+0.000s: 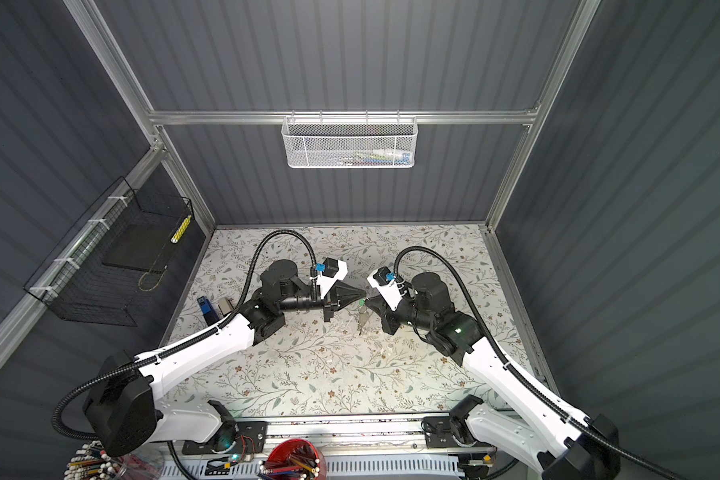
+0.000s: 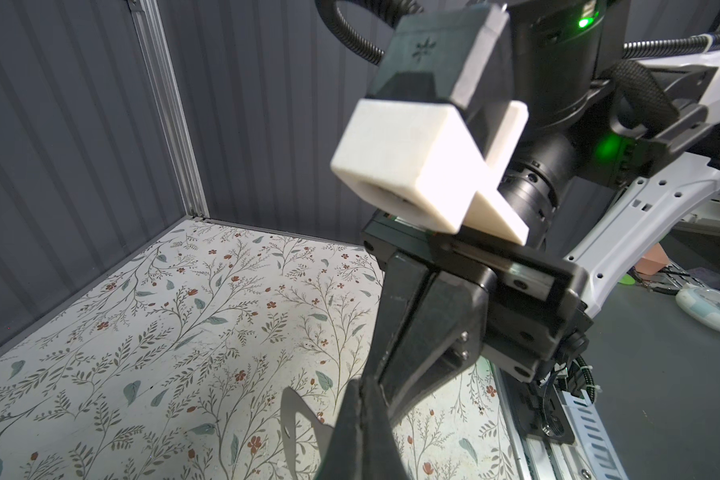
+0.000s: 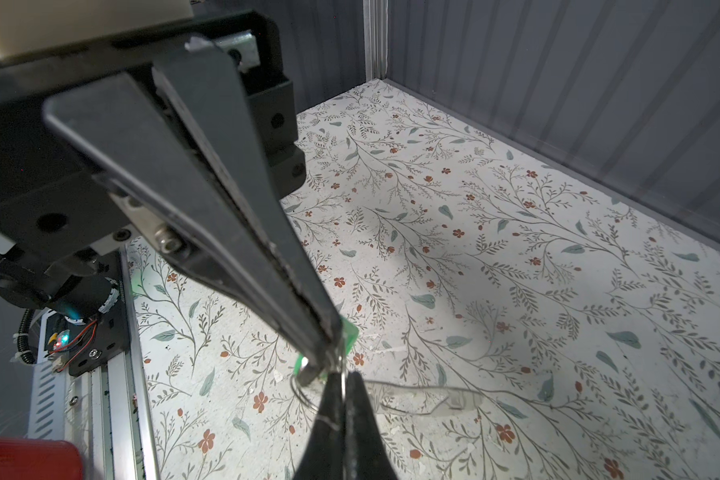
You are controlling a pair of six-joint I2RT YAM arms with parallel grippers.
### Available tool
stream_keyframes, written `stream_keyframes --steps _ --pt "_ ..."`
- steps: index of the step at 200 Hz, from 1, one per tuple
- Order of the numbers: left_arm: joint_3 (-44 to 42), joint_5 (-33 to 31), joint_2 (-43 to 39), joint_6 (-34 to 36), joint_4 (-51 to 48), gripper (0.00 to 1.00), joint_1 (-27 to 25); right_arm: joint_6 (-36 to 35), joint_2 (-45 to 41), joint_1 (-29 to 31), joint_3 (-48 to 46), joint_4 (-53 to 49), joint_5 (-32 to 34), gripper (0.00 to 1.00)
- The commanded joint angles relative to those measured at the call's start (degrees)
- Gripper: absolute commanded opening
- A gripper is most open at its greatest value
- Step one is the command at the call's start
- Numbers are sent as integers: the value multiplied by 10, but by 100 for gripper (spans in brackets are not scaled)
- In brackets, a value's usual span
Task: Put the keys on the keyring
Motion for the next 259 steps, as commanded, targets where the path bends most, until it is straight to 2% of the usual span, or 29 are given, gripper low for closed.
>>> stream_keyframes --steps 1,85,141,214,259 --pt "0 -5 0 7 -1 0 -2 7 -7 1 21 6 -10 0" --pt "12 -23 -7 33 -47 0 -6 12 -10 1 27 -1 -15 0" --pt "5 -35 -11 26 -20 0 -9 16 -4 1 28 -3 -32 0" --pt "-5 -82 -22 30 -12 0 -14 24 4 1 36 -5 -65 0" --pt "1 -84 -22 49 -45 0 -15 19 -3 1 38 -10 -51 0"
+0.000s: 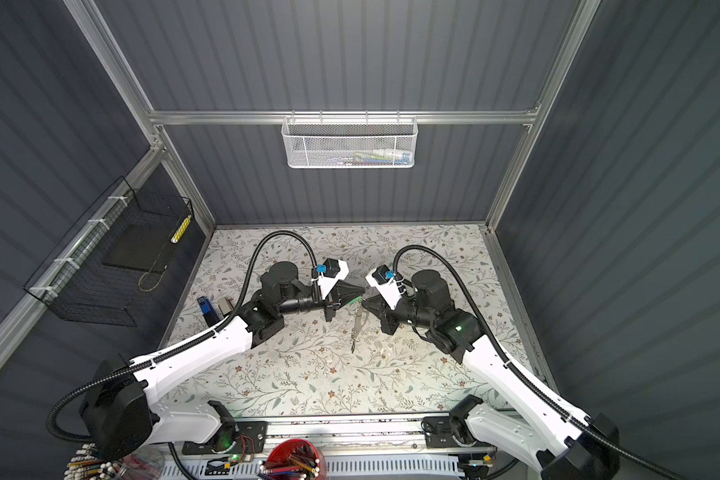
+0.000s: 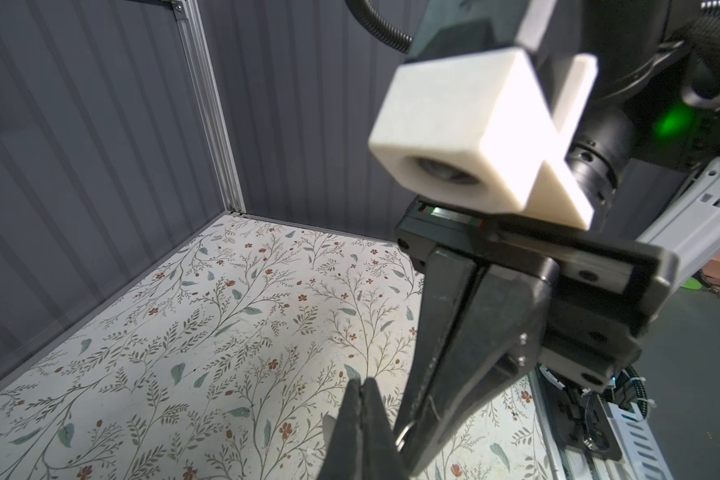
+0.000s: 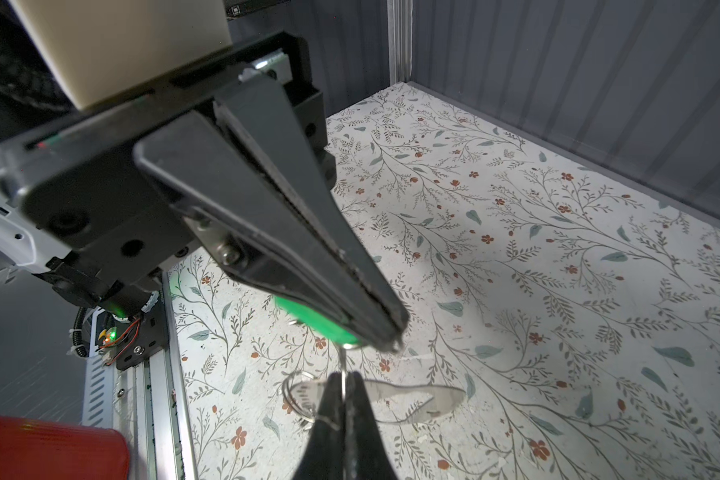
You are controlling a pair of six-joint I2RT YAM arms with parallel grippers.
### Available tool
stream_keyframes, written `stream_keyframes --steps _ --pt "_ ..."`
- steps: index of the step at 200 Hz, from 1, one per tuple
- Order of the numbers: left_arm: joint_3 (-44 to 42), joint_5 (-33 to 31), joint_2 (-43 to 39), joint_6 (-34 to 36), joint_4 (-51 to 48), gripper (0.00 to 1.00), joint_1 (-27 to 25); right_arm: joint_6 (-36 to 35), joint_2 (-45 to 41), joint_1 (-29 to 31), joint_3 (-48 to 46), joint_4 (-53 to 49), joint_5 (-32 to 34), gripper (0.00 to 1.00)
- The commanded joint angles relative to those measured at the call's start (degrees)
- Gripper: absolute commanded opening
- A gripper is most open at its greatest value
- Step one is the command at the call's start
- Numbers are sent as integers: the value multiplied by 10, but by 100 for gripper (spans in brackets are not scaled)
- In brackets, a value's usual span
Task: Put the keys on the keyring
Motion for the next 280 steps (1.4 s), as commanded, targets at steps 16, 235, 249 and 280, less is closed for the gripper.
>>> stream_keyframes --steps 16,235,249,280 --pt "1 -6 -12 29 -27 0 -3 -2 -11 0 19 -3 -2 0" --pt "1 39 -10 -1 0 0 -3 15 -1 -21 30 -29 31 0" --pt "3 42 -4 -7 7 0 -3 18 -1 -21 30 -24 25 0" --pt "6 42 3 -10 5 0 -4 20 0 -21 30 -20 21 0"
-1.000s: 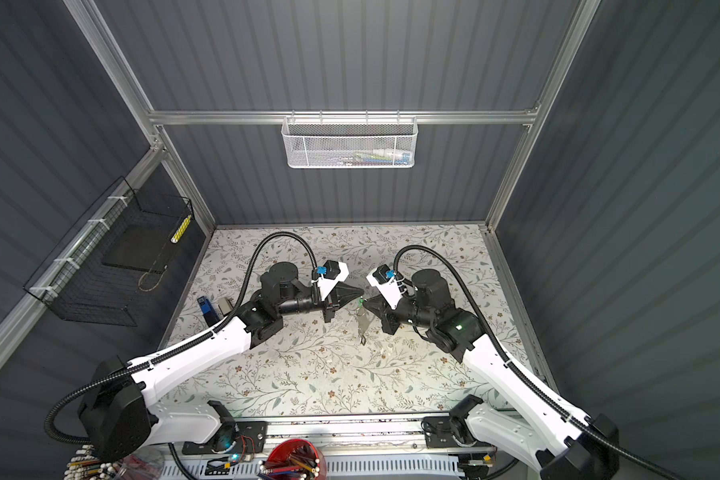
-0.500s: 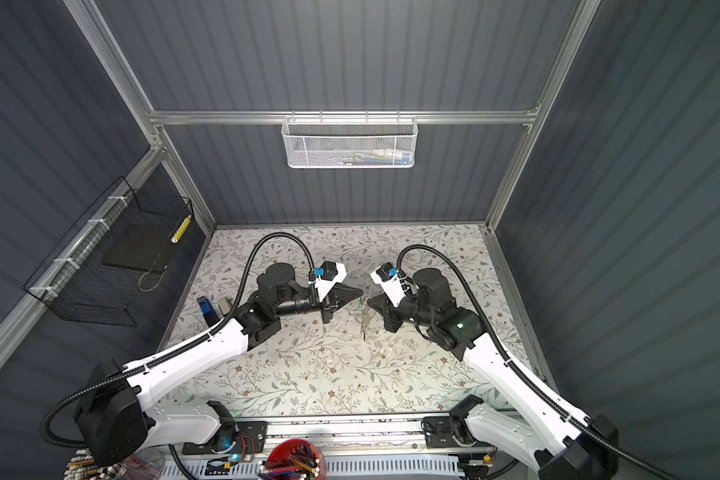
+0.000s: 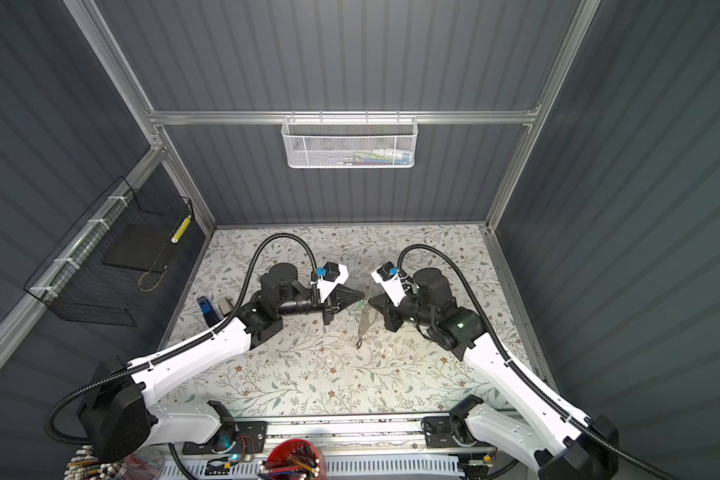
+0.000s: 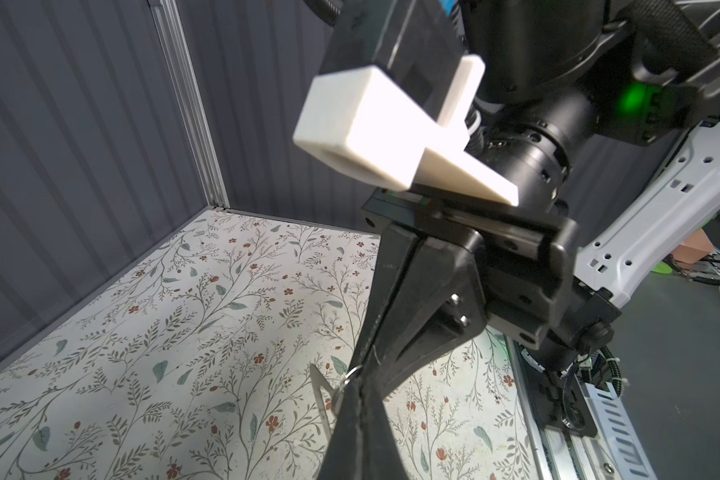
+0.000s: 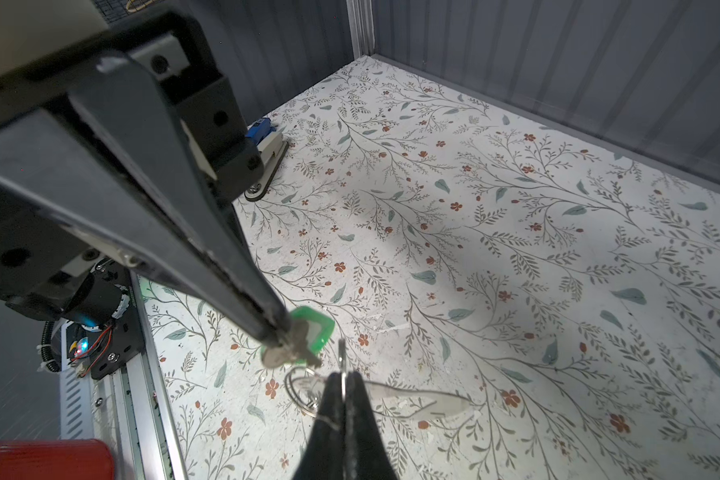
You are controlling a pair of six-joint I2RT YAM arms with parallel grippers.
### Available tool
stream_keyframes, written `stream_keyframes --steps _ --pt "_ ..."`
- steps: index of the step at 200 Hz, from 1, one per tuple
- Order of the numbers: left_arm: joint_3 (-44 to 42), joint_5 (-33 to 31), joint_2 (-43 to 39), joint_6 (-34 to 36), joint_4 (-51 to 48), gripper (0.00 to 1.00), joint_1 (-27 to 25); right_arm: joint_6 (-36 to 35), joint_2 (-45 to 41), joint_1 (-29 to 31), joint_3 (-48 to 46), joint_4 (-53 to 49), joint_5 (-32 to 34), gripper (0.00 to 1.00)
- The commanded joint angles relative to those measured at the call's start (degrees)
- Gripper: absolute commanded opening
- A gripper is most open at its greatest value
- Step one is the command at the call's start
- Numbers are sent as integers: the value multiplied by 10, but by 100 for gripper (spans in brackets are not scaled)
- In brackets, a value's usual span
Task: Put the keys on the keyring
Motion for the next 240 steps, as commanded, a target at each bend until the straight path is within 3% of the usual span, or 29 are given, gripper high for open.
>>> stream_keyframes --steps 1,140,240 --pt "13 12 7 -13 16 0 -3 5 -5 -1 18 22 -15 0" --pt "13 2 20 -33 42 0 -4 12 2 -1 14 32 -46 0" --pt "4 -72 0 -25 15 0 -5 7 -7 -1 8 26 -49 0"
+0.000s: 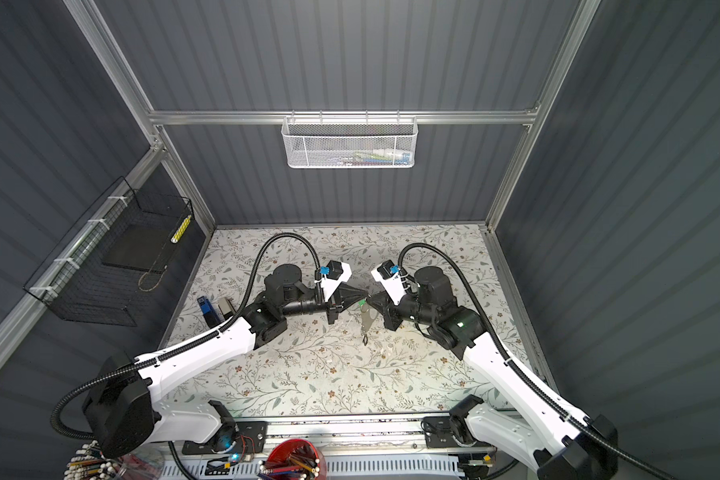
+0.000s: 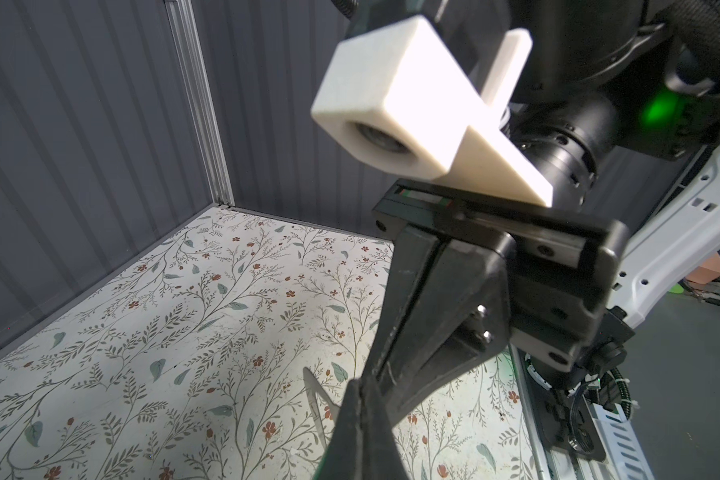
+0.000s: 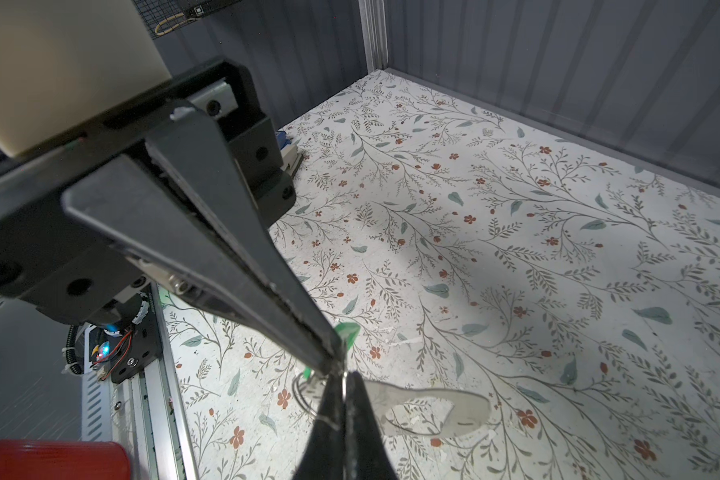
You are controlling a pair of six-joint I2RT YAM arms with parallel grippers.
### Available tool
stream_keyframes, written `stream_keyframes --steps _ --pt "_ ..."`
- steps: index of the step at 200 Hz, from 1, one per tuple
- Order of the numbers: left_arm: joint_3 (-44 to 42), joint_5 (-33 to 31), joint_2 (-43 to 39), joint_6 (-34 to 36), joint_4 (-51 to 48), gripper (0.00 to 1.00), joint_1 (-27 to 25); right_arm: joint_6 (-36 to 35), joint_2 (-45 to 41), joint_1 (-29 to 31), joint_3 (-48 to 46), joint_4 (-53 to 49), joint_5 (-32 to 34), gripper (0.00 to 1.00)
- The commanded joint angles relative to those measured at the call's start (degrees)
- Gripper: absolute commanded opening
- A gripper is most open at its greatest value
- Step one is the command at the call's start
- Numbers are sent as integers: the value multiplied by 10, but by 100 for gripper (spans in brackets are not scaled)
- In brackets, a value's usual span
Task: Put the keys on the keyring
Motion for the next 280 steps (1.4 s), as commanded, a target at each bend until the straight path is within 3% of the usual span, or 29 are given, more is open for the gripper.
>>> stream_keyframes --steps 1,128,210,280 --pt "4 -39 -13 -1 -12 0 1 -2 -9 2 8 9 -22 0" --pt "-5 -94 -20 -34 -16 0 2 -21 -33 2 -18 25 -14 0" --pt "-5 -98 -15 -65 -24 0 18 -49 -46 2 -33 37 -5 0" --pt "5 -113 -18 -52 -56 0 21 -59 -44 2 -29 38 -18 0"
